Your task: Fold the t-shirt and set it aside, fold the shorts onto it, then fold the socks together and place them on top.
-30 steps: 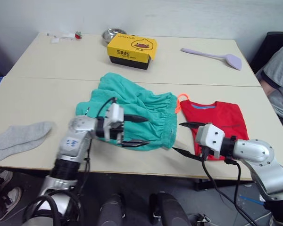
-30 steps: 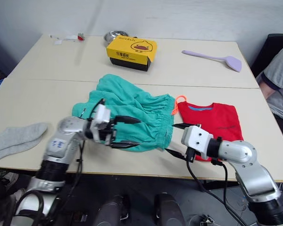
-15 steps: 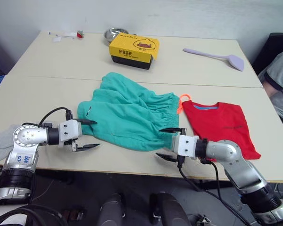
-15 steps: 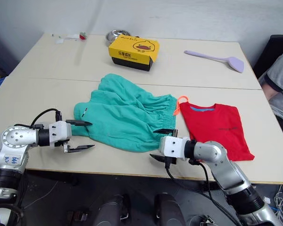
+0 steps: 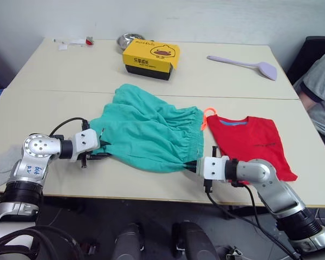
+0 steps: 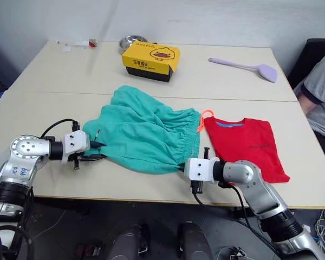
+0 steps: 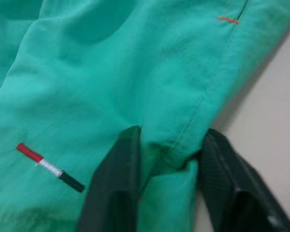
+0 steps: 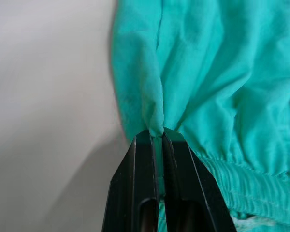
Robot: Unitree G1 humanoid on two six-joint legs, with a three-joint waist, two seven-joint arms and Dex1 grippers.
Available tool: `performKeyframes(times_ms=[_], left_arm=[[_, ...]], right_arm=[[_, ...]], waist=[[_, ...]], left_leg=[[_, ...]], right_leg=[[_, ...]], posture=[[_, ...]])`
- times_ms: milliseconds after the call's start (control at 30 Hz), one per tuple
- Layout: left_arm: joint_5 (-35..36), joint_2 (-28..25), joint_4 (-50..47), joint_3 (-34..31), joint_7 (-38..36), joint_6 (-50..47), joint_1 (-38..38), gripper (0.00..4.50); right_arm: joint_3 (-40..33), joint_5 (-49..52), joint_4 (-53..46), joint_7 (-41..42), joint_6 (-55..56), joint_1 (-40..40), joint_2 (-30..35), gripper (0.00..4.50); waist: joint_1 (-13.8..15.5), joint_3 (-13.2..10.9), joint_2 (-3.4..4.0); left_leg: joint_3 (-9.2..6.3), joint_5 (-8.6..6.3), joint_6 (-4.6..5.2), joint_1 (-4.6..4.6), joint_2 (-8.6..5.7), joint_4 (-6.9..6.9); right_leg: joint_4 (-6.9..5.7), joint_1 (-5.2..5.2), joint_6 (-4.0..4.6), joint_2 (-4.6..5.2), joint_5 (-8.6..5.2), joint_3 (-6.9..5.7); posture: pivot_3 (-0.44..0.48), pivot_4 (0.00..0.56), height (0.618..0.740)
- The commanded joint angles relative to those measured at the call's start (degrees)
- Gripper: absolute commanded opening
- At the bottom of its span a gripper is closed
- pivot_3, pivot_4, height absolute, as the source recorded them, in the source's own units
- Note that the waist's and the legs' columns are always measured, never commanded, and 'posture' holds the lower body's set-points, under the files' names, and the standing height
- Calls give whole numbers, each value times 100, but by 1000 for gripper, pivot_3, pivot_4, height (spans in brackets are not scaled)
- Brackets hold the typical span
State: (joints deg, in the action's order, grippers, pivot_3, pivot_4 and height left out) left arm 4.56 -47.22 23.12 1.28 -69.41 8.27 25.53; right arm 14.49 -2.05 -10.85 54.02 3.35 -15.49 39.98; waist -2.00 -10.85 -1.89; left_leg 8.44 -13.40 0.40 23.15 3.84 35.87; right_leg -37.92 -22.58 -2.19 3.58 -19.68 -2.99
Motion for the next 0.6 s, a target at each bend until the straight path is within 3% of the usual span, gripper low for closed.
performKeyframes(times_ms=[33, 67, 233, 433, 600], left_arm=[[924, -275, -1194, -198, -701, -816, -739, 259], [1178, -338, -1549, -272, -808, -1080, -943, 18], [1967, -525, -3399, -753, -617, -2040, -2358, 18], [2051, -606, -4062, -1322, -397, -2159, -3731, 18], [2485, -994, -4639, -1683, -600, -2999, -4753, 18]], right_arm=[[-344, 215, 39, 265, 324, 166, 377, 0], [-383, 246, 73, 316, 386, 216, 457, 0], [-765, 507, 260, 541, 894, 777, 890, 0], [-1007, 1054, 227, 945, 1543, 1760, 1172, 0], [-1025, 1878, -117, 1554, 1343, 2236, 1410, 0]], waist=[[-12, 0, 0], [-16, -1, 1], [5, -4, 1], [28, -5, 0], [18, -7, -1]], left_leg=[[1, -4, -1, 2, 0, -2], [1, -5, -2, 2, 0, -4], [-3, -11, -11, 4, 1, -6], [-9, -11, -10, -11, 0, -6], [-8, -26, -31, -9, 2, -8]], right_leg=[[5, -1, -2, 0, -3, 1], [6, 0, -5, 1, -5, 2], [7, -1, -3, 0, -20, 1], [6, 10, 0, -3, -23, 1], [18, 11, 4, -2, -25, 3]], posture=[[0, 150, 740], [0, 150, 740], [0, 150, 740], [0, 150, 740], [0, 150, 740]])
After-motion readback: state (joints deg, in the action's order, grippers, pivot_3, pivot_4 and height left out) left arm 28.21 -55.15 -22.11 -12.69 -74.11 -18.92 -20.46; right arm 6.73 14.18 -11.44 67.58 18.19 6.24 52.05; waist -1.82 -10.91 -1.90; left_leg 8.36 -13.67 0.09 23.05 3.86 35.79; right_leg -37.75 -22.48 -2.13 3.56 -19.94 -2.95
